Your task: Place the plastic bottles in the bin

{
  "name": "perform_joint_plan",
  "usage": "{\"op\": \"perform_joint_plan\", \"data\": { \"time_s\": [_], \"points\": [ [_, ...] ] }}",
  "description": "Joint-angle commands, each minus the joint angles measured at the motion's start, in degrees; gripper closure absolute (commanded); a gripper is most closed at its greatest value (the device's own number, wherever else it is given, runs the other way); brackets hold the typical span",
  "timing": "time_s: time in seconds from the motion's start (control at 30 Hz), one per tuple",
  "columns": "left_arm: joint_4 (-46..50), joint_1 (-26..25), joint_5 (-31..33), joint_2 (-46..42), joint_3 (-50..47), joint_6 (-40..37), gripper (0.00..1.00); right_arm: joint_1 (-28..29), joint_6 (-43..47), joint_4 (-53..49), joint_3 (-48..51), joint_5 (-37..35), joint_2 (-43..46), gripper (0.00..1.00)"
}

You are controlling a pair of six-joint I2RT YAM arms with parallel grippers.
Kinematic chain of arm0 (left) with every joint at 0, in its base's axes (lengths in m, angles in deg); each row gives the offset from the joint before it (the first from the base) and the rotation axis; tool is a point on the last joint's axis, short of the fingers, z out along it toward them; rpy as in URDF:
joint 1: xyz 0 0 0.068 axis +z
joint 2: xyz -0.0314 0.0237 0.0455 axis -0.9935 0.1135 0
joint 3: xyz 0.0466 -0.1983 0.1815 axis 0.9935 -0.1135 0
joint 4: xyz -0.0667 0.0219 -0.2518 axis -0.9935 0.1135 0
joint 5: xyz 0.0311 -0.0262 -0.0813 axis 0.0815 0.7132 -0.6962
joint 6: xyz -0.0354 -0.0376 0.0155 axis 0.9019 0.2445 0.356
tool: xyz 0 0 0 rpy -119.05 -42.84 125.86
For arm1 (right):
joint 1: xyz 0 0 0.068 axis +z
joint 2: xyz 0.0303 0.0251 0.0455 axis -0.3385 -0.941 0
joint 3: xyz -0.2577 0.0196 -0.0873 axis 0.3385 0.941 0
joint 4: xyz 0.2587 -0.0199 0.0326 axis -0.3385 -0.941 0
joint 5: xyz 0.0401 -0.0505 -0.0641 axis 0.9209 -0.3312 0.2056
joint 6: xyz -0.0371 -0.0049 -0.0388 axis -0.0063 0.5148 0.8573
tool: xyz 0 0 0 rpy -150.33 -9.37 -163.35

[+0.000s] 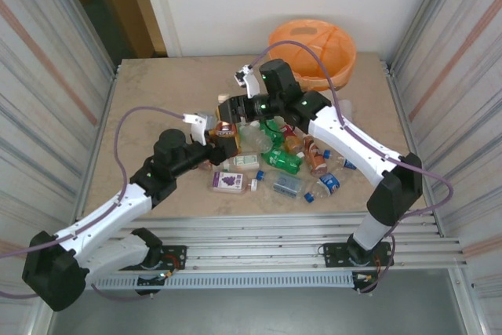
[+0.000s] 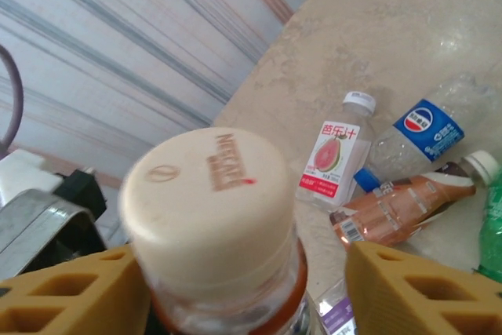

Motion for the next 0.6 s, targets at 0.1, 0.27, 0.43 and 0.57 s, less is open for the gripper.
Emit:
{"op": "perform_joint_plan", "data": {
  "time_s": [0.1, 0.27, 0.43, 0.57],
  "points": [
    [-1.8, -0.4, -0.3, 0.2, 1.7, -0.9, 0.49, 0.8, -0.5, 1.2, -2.4, 1.7, -1.3, 0.64],
    [-1.2, -0.5, 0.1, 0.0, 1.5, -0.7, 0.21, 0.8, 0.0, 0.6, -2.3, 0.0, -0.9, 0.81],
    [-0.4, -0.4, 0.4, -1.5, 1.4, -1.0, 0.01, -0.5, 0.3, -0.6, -2.8, -2.3, 0.3, 0.83],
    [-0.3, -0.4, 1.0, -4.0, 0.6, -1.2, 0.01, -2.8, 1.6, -2.9, -5.4, -3.6, 1.4, 0.83]
  ]
}}
